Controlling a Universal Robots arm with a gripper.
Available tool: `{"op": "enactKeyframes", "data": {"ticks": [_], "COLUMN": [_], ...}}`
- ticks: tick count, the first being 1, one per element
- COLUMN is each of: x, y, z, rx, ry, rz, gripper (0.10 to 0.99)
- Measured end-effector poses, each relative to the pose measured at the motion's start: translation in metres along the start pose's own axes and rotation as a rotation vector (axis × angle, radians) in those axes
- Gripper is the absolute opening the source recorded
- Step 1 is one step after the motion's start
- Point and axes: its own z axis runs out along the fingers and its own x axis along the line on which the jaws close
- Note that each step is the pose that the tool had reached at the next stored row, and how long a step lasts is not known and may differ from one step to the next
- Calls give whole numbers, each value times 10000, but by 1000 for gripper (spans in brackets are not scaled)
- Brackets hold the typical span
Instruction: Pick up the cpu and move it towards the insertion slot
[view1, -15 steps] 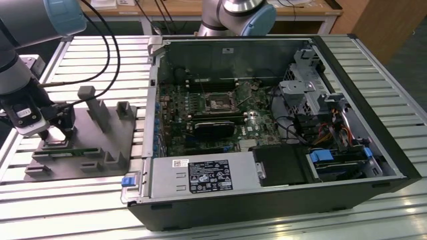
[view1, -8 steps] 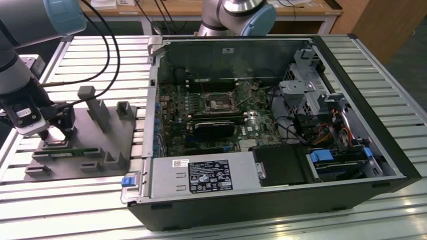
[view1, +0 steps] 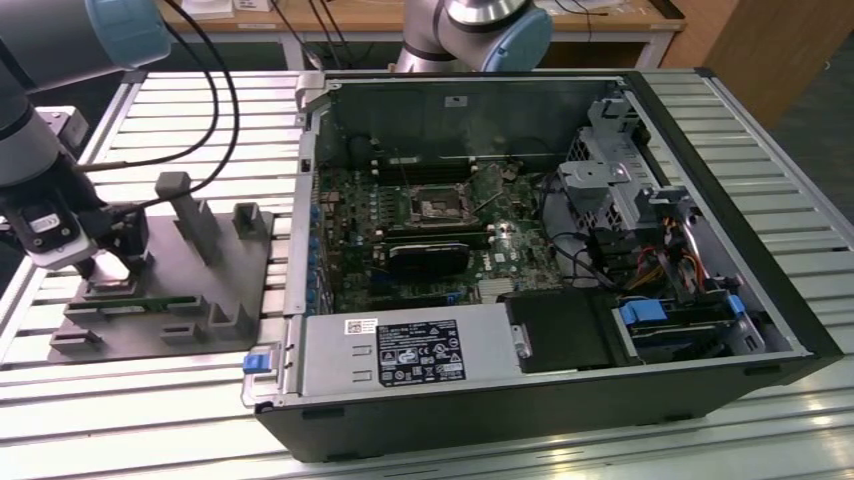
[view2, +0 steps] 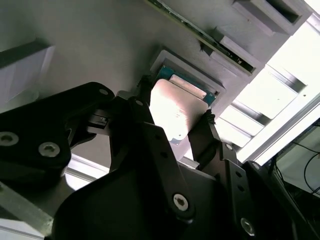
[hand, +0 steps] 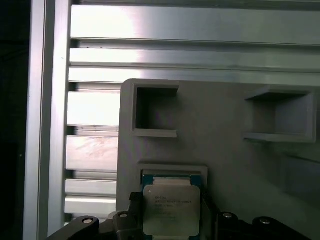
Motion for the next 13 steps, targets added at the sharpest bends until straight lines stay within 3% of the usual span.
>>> {"op": "enactKeyframes", "data": {"ticks": [13], "x": [0], "y": [1], "z": [-60], "rx": [0], "ry": [1], "rz": [-1], "gripper": [545]}}
